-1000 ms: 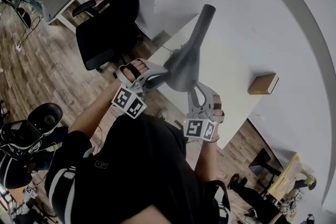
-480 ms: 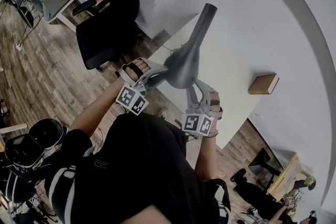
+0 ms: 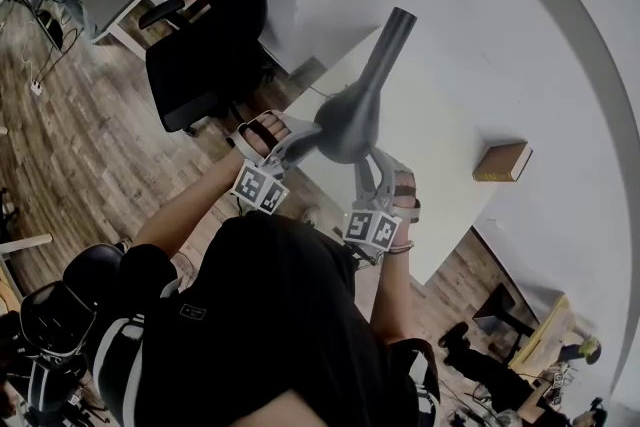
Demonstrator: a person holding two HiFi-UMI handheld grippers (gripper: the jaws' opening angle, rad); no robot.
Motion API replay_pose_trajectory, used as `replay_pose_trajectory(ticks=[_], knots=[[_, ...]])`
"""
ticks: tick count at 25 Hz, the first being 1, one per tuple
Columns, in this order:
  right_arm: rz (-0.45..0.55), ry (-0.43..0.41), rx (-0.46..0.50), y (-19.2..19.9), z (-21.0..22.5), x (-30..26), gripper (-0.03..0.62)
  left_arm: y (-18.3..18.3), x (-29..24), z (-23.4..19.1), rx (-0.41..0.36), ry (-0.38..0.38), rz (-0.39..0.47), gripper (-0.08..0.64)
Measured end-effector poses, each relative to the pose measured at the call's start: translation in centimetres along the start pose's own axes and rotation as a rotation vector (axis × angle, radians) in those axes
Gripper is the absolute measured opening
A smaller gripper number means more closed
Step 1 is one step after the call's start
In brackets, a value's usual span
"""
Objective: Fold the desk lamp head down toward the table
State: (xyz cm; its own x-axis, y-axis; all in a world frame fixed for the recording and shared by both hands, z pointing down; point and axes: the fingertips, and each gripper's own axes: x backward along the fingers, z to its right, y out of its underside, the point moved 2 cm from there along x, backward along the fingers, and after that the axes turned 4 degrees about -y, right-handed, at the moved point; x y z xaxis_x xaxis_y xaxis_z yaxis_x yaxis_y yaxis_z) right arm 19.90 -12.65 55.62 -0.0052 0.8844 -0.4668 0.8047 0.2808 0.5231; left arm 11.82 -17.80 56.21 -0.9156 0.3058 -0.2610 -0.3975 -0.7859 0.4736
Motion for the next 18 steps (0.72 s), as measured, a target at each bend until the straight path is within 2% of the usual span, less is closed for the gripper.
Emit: replay_pose_trajectory(ticks=[10,15,18], knots=[[-0.009,0.007,0.015,1.2,-0.4,-1.6,0.164,1.4,-1.5,1.1,-0.024,-0.018,-0.02,0.147],[-0.024,0.038,0.052,1.7,-0.7,-2.2,0.164,1.7,-2.0,1.5,-0.074,-0.055,-0.039,0.149],[-0.028,0.047,0.06,1.9,-0.8,-2.3,0.164,1.8,-2.2,1.6,-0.076,-0.074,-0.046,0.149]])
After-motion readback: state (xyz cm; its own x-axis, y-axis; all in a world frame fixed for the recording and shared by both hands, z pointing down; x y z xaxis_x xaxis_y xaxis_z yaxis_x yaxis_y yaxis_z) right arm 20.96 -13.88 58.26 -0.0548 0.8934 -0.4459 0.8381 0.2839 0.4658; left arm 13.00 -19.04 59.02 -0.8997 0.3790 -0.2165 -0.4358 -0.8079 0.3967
